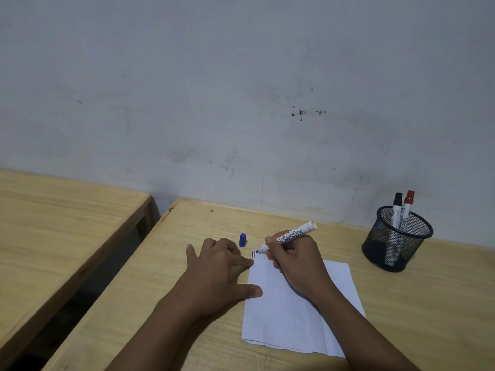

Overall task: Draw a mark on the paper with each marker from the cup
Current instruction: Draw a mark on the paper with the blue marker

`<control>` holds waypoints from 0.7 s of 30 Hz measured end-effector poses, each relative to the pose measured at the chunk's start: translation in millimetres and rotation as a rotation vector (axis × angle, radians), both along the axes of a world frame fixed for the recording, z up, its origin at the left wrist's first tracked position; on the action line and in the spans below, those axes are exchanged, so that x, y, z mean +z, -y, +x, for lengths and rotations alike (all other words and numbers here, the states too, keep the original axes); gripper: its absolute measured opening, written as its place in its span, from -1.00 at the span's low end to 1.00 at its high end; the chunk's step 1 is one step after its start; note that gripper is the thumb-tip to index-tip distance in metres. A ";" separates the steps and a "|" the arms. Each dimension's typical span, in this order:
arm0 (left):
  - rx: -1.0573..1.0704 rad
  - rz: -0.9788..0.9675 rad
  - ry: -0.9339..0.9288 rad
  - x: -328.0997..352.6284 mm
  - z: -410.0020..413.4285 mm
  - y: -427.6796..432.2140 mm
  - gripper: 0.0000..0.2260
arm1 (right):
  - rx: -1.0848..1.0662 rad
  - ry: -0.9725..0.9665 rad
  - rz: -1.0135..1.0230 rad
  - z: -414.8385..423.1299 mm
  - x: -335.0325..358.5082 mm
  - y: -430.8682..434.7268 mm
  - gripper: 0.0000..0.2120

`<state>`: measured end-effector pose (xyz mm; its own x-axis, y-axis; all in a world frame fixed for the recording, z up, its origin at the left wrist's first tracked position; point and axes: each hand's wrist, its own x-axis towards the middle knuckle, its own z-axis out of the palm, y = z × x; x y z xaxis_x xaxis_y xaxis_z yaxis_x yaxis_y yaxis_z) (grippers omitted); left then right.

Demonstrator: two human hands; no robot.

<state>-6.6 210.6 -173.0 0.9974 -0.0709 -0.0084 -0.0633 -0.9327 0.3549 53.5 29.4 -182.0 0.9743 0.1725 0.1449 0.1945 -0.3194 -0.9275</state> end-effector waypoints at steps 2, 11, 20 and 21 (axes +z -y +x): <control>-0.002 0.002 0.001 0.2 0.3 0.0 -0.40 | -0.004 -0.002 -0.002 0.5 0.0 -0.3 -0.78; -0.005 0.014 0.012 2.5 -0.7 0.2 -0.41 | 0.014 -0.008 -0.026 1.6 0.5 0.9 -0.76; 0.006 0.005 0.017 3.5 -1.8 0.1 -0.41 | 0.003 -0.027 0.037 0.5 0.9 -0.3 -0.79; 0.007 0.000 0.019 3.8 -2.2 0.0 -0.41 | -0.007 -0.037 0.092 0.5 1.2 0.2 -0.79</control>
